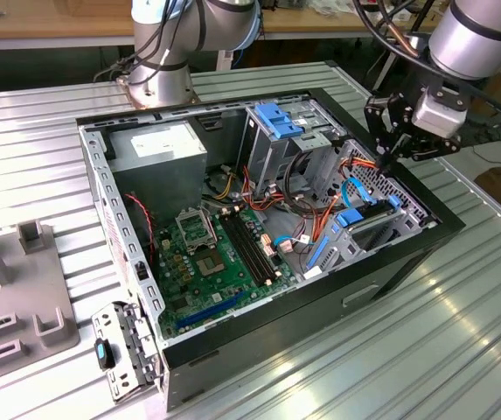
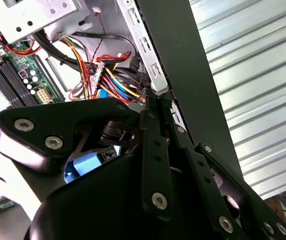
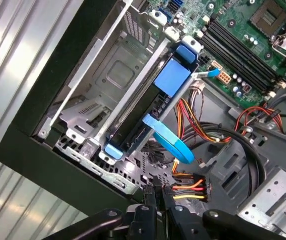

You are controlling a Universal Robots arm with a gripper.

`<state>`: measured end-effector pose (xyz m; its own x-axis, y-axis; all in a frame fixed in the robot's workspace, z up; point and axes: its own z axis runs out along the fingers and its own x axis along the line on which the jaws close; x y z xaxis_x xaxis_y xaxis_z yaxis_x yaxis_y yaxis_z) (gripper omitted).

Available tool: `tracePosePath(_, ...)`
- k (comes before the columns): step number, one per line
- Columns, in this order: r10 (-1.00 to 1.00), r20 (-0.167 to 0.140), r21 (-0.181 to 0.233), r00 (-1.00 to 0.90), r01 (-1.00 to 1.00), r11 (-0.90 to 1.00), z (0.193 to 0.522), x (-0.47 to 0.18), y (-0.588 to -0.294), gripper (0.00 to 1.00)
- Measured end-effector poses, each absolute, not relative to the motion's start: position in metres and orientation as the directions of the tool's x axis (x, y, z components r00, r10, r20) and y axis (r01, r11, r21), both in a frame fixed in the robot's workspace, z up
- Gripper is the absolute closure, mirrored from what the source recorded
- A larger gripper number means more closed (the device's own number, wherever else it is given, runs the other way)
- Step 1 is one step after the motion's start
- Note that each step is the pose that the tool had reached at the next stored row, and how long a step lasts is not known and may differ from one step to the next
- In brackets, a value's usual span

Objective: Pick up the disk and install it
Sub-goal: 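Insert the second disk wire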

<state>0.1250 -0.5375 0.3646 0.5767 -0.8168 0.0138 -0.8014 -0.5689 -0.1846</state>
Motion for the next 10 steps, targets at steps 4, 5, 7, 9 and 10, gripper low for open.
tracePosePath(4,-0.882,0.014,-0.184,0.472,-0.866,-0.466,0.3636,0.125,-0.5376,0.84)
tracePosePath(5,-0.891,0.014,-0.184,0.454,-0.875,-0.448,0.3634,0.125,-0.5376,0.84)
tracePosePath(7,-0.918,0.014,-0.184,0.395,-0.902,-0.391,0.3628,0.125,-0.5376,0.84)
tracePosePath(9,-0.945,0.014,-0.184,0.325,-0.928,-0.322,0.3619,0.125,-0.5376,0.84)
tracePosePath(10,-0.956,0.014,-0.184,0.294,-0.939,-0.292,0.3615,0.125,-0.5376,0.84)
